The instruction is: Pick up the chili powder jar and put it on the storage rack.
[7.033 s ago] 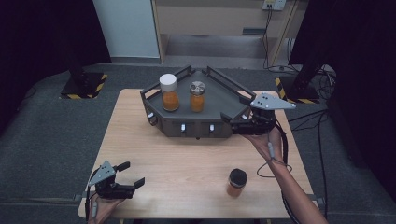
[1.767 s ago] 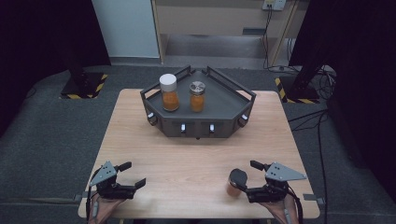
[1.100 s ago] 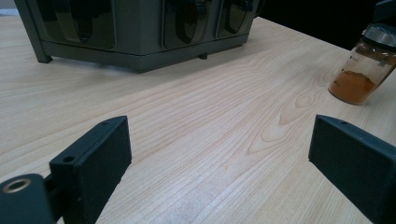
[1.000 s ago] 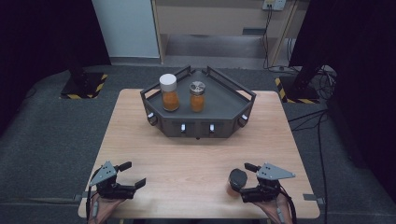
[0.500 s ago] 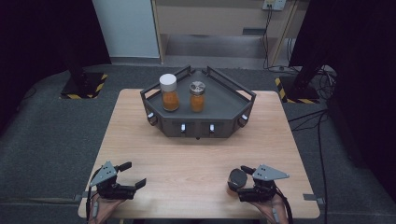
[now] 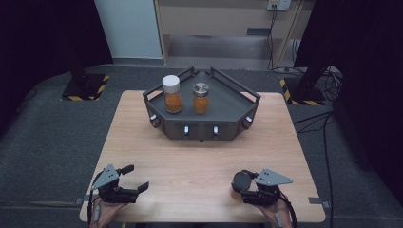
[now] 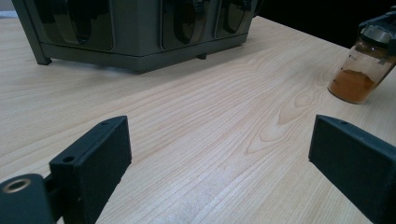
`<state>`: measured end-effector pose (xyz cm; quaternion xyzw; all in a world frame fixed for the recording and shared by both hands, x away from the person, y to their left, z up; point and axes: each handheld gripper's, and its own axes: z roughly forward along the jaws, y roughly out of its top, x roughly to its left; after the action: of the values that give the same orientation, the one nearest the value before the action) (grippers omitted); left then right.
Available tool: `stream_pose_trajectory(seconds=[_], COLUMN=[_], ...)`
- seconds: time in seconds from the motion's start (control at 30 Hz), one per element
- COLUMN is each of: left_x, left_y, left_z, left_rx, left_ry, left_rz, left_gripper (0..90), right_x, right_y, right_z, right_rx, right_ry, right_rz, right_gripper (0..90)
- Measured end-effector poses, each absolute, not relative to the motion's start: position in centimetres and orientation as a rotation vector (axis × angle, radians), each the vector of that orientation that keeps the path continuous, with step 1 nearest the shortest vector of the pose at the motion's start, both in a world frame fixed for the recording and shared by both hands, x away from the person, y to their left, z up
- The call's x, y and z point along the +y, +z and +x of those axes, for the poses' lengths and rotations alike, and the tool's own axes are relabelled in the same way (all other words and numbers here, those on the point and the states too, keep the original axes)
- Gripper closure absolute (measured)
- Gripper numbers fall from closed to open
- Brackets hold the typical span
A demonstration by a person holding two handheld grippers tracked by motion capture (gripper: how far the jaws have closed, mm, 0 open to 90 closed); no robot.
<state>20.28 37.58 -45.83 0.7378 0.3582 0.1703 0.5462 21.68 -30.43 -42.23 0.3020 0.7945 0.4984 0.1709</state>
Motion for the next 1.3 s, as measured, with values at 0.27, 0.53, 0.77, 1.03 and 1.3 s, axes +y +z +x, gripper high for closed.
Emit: stream_pose_trajectory(seconds=[0.27, 0.53, 0.77, 1.03, 1.3], left_x=[37.6, 37.6, 37.5, 37.5, 37.5], left_y=[-45.8, -45.8, -45.8, -45.8, -45.9], left_z=[20.3, 20.3, 20.3, 20.3, 20.3], left_rx=[0.851, 0.853, 0.852, 0.853, 0.853], left_ry=[0.405, 0.404, 0.404, 0.403, 0.404], left_rz=[1.748, 1.748, 1.751, 1.751, 1.752], left_gripper=[5.0, 4.9, 4.9, 5.0, 5.0], right_x=[-30.2, -29.5, -29.2, -28.6, -27.7], right_y=[-41.3, -39.2, -37.2, -35.3, -33.3], right_z=[21.9, 23.0, 24.3, 25.7, 26.8], right_rx=[2.251, 2.265, 2.278, 2.282, 2.287], right_ry=[1.421, 1.404, 1.407, 1.403, 1.376], right_rz=[0.877, 0.885, 0.881, 0.888, 0.881], right_gripper=[34.8, 34.8, 34.8, 34.8, 34.8])
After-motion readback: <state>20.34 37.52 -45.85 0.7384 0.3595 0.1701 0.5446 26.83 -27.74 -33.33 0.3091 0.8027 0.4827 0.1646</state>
